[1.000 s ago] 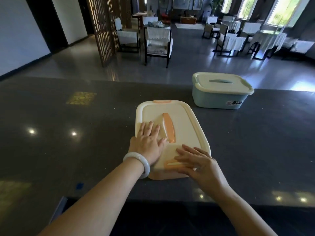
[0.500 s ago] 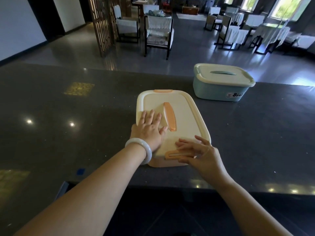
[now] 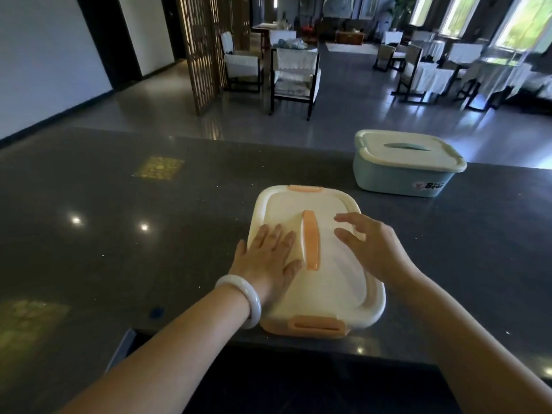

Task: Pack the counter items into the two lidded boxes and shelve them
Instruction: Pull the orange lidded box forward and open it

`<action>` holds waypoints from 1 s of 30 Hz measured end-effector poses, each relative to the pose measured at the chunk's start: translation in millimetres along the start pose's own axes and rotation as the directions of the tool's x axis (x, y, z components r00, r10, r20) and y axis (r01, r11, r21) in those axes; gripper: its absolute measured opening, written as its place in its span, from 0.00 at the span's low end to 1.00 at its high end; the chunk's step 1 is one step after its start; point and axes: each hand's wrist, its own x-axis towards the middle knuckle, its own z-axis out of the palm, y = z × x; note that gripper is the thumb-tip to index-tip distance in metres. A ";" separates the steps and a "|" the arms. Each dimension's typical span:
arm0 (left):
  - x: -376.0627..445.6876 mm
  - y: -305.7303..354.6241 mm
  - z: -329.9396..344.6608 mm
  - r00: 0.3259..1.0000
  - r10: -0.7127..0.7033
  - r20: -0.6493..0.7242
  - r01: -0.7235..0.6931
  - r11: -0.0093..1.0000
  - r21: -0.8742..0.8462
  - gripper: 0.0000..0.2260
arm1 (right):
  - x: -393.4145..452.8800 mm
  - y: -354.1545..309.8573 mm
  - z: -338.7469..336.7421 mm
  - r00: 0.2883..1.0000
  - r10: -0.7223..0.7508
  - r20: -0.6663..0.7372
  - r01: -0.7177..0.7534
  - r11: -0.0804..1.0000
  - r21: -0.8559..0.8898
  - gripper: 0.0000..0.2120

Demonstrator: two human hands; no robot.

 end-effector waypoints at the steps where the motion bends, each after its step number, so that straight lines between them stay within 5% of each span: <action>1: -0.3 -2.3 -2.6 1.000 0.000 -0.014 0.000 0.999 0.042 0.29 | 10.2 -1.4 4.5 0.999 -0.020 0.029 0.021 0.999 -0.050 0.15; 5: 19.2 -6.5 -18.4 0.986 -0.013 -0.166 0.026 0.996 0.080 0.30 | 55.8 -2.5 21.5 0.989 -0.095 0.112 0.119 0.965 -0.232 0.21; 12: 45.5 -5.6 -3.5 0.994 -0.094 -0.053 0.095 0.995 0.031 0.29 | 134.6 -1.3 35.7 0.963 0.127 0.238 -0.053 0.955 -0.293 0.27; 17: 44.4 -5.5 2.6 0.991 -0.100 -0.087 0.098 0.995 -0.017 0.28 | 144.2 7.0 46.5 0.975 0.167 0.147 -0.155 0.984 -0.090 0.15; 22: 44.3 -5.2 3.5 0.989 -0.102 -0.105 0.097 0.994 -0.052 0.27 | 156.2 21.4 47.0 0.974 0.146 0.172 -0.133 0.988 -0.083 0.11; 26: 43.3 -0.6 -1.5 0.989 -0.122 -0.082 0.118 0.992 -0.051 0.27 | 166.8 18.9 50.9 0.968 0.194 0.161 -0.163 0.968 -0.190 0.22; 30: 41.4 -1.0 -6.9 0.992 -0.114 -0.053 0.111 0.993 -0.046 0.28 | 171.5 13.3 51.5 0.968 0.158 0.196 -0.073 0.921 -0.382 0.21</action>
